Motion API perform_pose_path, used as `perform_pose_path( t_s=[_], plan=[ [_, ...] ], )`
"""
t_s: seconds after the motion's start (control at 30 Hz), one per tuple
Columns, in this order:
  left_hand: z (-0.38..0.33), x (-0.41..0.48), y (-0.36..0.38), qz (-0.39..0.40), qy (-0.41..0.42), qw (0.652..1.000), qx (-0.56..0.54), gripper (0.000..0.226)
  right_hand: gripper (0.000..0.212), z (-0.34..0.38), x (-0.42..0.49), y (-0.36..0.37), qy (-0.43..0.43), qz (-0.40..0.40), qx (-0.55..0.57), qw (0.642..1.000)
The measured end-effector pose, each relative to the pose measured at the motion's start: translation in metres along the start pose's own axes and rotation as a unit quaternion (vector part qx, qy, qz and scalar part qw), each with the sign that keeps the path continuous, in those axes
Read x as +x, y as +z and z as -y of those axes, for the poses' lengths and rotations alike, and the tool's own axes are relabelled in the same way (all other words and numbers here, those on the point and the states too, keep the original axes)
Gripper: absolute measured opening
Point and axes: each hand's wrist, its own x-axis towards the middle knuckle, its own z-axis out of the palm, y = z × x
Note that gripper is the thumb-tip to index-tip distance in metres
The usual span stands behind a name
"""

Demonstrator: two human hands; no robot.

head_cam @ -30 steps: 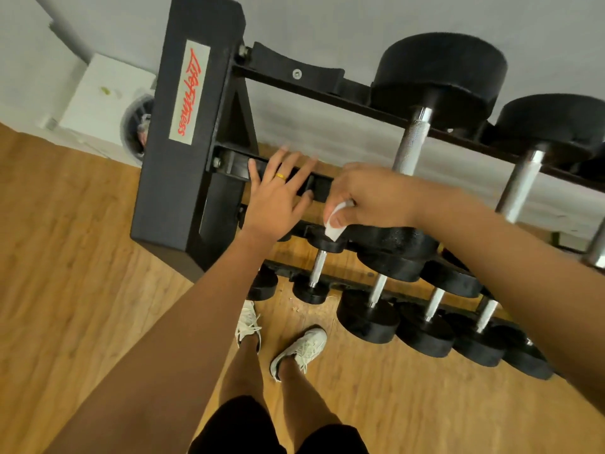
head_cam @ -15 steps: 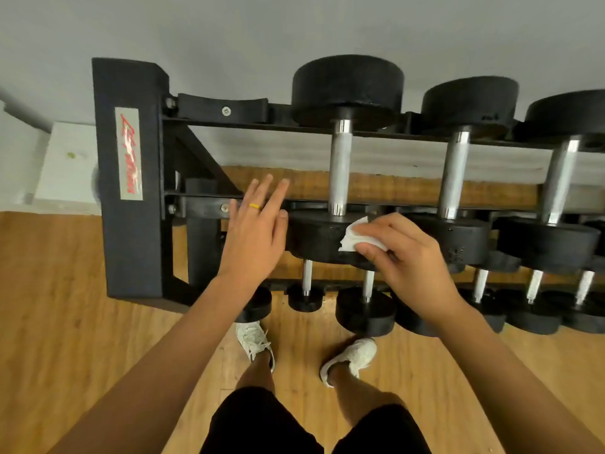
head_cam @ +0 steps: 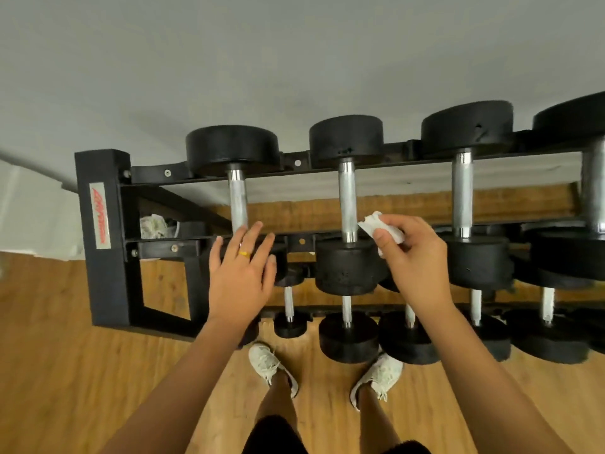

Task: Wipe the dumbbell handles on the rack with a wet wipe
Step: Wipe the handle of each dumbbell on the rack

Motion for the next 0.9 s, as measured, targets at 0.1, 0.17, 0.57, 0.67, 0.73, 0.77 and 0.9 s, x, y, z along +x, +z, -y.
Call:
perform_pose_path(
  t_s=[0.1,0.17,0.57,0.67,0.73,0.77,0.9],
  plan=[
    [0.003,-0.002,-0.003,0.027,0.058,0.996,0.067,0.046,0.026,-0.007,0.014,-0.004,0.014,0.014,0.034,0.999],
    [0.016,-0.001,-0.006,0.048,0.148,0.981,0.113,0.051,0.024,-0.007,0.024,-0.004,0.016,0.023,0.055,0.998],
    [0.046,0.015,0.001,-0.003,0.379,0.918,0.113,0.049,0.024,0.001,0.096,0.002,0.034,-0.043,0.166,0.985],
    [0.046,0.018,0.002,-0.014,0.379,0.919,0.110,0.047,0.024,-0.004,0.119,0.004,0.026,-0.094,0.187,0.978],
    [0.044,0.018,0.002,-0.012,0.376,0.920,0.112,0.046,0.023,-0.004,0.135,0.010,0.025,-0.109,0.182,0.977],
    [0.044,0.017,0.001,-0.007,0.374,0.920,0.114,0.046,0.022,-0.002,0.143,0.014,0.024,-0.111,0.173,0.978],
    [0.043,0.015,-0.001,0.003,0.373,0.921,0.115,0.046,0.017,0.001,0.162,0.027,0.017,-0.110,0.129,0.985]
  ],
)
